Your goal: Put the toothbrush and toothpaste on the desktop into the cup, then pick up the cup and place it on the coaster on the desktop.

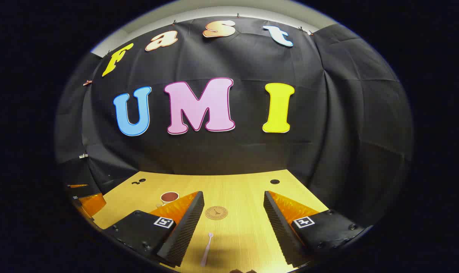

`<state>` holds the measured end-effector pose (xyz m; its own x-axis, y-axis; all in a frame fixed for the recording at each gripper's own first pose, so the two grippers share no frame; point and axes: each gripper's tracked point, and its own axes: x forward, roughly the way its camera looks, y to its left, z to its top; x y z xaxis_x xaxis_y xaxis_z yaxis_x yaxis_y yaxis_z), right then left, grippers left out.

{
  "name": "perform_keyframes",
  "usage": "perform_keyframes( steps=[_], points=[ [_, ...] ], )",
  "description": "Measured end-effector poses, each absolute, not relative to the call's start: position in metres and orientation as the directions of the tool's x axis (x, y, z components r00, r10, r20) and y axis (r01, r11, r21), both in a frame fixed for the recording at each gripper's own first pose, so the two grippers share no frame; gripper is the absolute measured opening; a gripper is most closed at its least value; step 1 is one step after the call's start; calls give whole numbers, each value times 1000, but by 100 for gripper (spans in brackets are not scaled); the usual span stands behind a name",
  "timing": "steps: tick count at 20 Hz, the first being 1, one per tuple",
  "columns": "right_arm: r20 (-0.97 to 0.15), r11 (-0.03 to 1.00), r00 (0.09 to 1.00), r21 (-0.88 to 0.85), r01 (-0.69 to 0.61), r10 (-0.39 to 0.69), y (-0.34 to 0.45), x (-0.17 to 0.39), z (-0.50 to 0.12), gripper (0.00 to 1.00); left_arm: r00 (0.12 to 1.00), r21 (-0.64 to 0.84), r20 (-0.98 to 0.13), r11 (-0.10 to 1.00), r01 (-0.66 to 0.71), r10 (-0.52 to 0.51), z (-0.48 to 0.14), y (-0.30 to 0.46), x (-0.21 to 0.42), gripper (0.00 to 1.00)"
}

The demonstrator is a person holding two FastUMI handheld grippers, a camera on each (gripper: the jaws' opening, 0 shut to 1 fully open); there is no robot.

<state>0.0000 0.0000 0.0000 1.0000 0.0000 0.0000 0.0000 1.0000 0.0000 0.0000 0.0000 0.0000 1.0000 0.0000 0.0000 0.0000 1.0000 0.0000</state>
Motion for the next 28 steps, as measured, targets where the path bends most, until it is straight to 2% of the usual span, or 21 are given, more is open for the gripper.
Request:
perform_keyframes(
  steps=[10,18,28],
  points=[
    [-43,996,995,-8,-93,93,9,32,-12,97,999,-3,-26,999,-41,41,-10,-7,21,98],
    [-93,994,990,-18,-110,108,8,40,-27,97,996,-23,-76,999,-37,36,-27,-13,38,98],
    [-156,992,981,-20,-124,120,16,56,-50,97,970,-45,-239,997,-55,43,-79,-4,60,98]
  ],
)
